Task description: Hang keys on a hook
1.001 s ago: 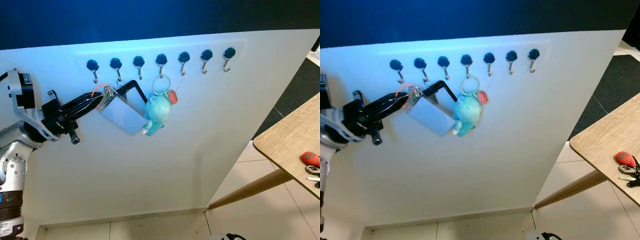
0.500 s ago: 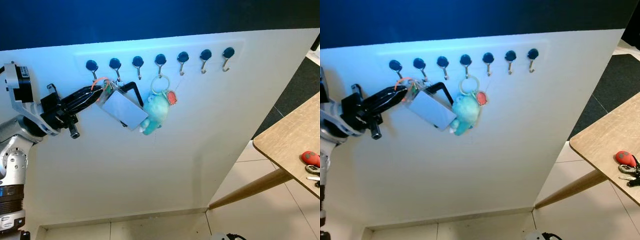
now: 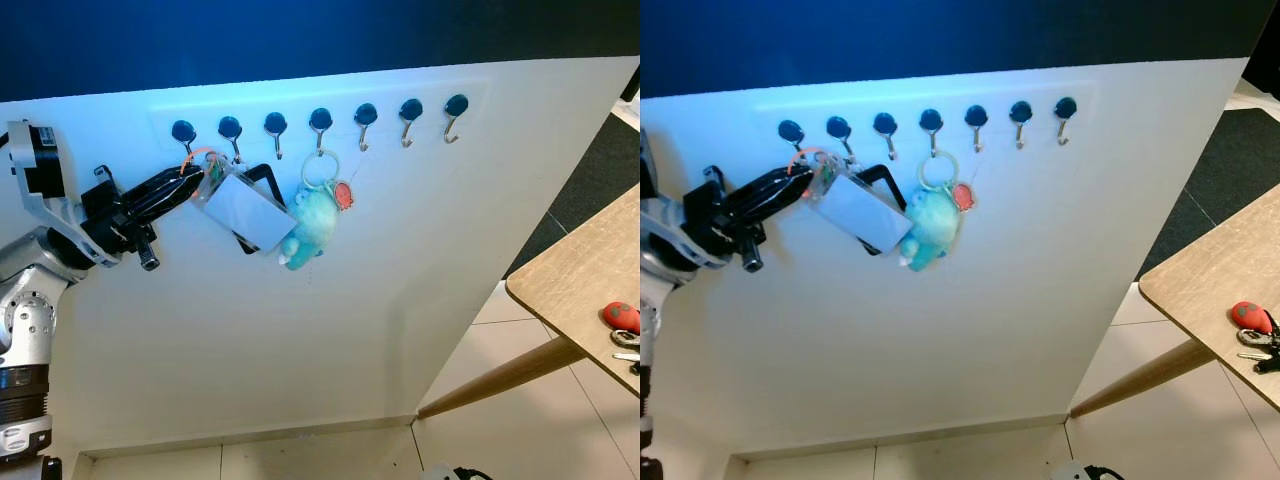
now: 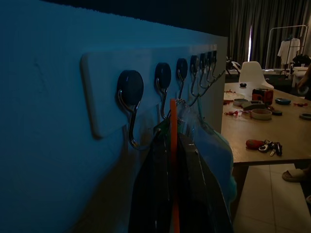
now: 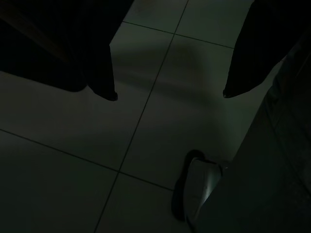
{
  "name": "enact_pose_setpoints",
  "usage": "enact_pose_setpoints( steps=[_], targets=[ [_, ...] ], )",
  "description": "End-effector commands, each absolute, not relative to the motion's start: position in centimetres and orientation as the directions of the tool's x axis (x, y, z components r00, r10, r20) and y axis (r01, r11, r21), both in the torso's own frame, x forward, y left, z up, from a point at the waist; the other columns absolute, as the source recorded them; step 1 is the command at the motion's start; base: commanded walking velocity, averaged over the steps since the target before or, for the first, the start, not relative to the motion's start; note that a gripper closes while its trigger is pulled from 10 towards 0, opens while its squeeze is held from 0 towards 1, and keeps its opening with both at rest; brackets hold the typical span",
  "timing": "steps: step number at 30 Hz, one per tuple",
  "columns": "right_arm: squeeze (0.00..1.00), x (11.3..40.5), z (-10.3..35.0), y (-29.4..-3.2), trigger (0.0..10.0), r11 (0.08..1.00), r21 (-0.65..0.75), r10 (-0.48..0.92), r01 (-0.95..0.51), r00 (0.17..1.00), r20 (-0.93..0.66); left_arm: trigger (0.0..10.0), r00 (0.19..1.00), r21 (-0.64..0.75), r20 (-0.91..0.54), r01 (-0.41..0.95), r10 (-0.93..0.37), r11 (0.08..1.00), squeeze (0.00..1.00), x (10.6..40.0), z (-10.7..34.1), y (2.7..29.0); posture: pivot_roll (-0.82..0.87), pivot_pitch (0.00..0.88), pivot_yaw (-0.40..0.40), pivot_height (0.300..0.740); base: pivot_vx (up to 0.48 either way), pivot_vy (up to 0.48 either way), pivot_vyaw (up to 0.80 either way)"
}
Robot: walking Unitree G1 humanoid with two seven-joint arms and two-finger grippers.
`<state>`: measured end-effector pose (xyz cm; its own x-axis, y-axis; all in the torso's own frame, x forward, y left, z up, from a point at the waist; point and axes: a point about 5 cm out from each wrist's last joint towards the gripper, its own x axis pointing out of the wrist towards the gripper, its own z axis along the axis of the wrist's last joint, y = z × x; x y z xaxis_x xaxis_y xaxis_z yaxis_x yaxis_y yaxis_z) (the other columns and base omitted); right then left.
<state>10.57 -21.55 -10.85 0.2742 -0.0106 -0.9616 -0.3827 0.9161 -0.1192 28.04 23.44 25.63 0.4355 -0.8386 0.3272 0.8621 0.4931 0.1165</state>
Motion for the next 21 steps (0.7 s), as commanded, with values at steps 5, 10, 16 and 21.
enact_pose_setpoints(
  steps=[5,10,16,21],
  targets=[
    [0.0,10.2,-11.0,-21.2,10.0,0.924,-0.108,-0.005,-0.367,0.272,-0.962,10.0,0.46,0.045,0.362,0.86,-0.811,0.508,0.0,28.4,25.7,24.0,-0.06,0.04,0.067,0.74,0.0,0.0,0.0],
    [0.0,10.2,-11.0,-21.3,10.0,0.924,-0.11,-0.007,-0.367,0.271,-0.962,10.0,0.475,-0.009,0.347,0.864,-0.809,0.503,0.0,28.6,25.1,24.1,-0.06,0.039,0.065,0.74,0.0,0.0,0.0],
    [0.0,10.2,-10.9,-21.6,10.0,0.924,-0.114,-0.01,-0.366,0.273,-0.962,10.0,0.488,-0.032,0.332,0.861,-0.808,0.507,0.0,28.9,24.7,23.9,-0.06,0.036,0.064,0.74,0.0,0.0,0.0],
    [0.0,10.3,-10.9,-21.6,10.0,0.923,-0.115,-0.011,-0.366,0.274,-0.962,10.0,0.493,-0.05,0.331,0.86,-0.804,0.507,0.0,29.0,24.6,23.9,-0.06,0.034,0.062,0.74,0.0,0.0,0.0]
  ],
)
